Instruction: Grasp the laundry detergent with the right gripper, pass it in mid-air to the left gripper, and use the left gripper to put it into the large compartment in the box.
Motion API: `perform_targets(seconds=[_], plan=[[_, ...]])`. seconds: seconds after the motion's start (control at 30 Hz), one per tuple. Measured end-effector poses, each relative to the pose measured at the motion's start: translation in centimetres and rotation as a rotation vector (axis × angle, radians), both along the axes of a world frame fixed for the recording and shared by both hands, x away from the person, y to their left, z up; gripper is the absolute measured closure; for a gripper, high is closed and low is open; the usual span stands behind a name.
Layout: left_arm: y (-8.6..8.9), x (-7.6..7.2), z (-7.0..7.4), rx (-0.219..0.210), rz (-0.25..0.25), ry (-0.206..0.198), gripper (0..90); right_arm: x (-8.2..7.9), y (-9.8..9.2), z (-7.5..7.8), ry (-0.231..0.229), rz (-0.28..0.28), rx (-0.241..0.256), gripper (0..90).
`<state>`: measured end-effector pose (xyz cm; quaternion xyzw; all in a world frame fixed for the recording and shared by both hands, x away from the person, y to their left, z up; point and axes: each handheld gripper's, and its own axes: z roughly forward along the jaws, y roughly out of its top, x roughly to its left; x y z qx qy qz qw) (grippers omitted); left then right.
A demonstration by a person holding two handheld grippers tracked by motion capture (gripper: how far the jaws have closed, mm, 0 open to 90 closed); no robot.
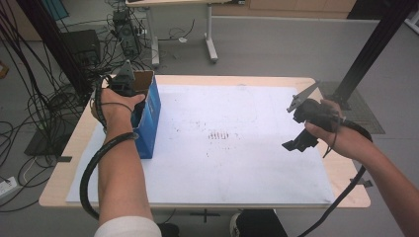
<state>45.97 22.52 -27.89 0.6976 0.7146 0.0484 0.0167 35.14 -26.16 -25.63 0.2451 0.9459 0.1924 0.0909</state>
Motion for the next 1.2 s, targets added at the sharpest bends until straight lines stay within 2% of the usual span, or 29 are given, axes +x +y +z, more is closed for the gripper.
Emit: perform_targets(seconds=[0.33, 0.4, 0.57, 0.87, 1.03, 1.2], plan=[[-0.3, 0.0, 1.3, 0.021, -0.025, -0.015, 30.4, 0.1, 0.2, 0.3, -0.01, 0.011, 0.003, 0.5], [-0.4, -0.1, 1.7, 0.042, -0.029, -0.022, 28.9, 0.1, 0.2, 0.4, -0.009, 0.011, 0.004, 0.5], [-0.1, -0.4, 2.7, 0.041, -0.028, -0.024, 27.3, 0.3, 0.1, 0.5, -0.012, 0.01, 0.002, 0.5], [0.2, -1.1, 3.7, 0.04, -0.042, -0.018, 23.7, 0.6, 0.2, 0.5, -0.008, 0.015, 0.005, 0.5], [0.2, -1.6, 5.2, 0.069, -0.062, -0.024, 22.5, 0.9, 0.2, 0.6, -0.007, 0.012, 0.002, 0.5], [0.0, -2.0, 6.6, 0.072, -0.086, -0.03, 21.8, 1.2, 0.3, 0.6, -0.007, 0.01, -0.002, 0.4]])
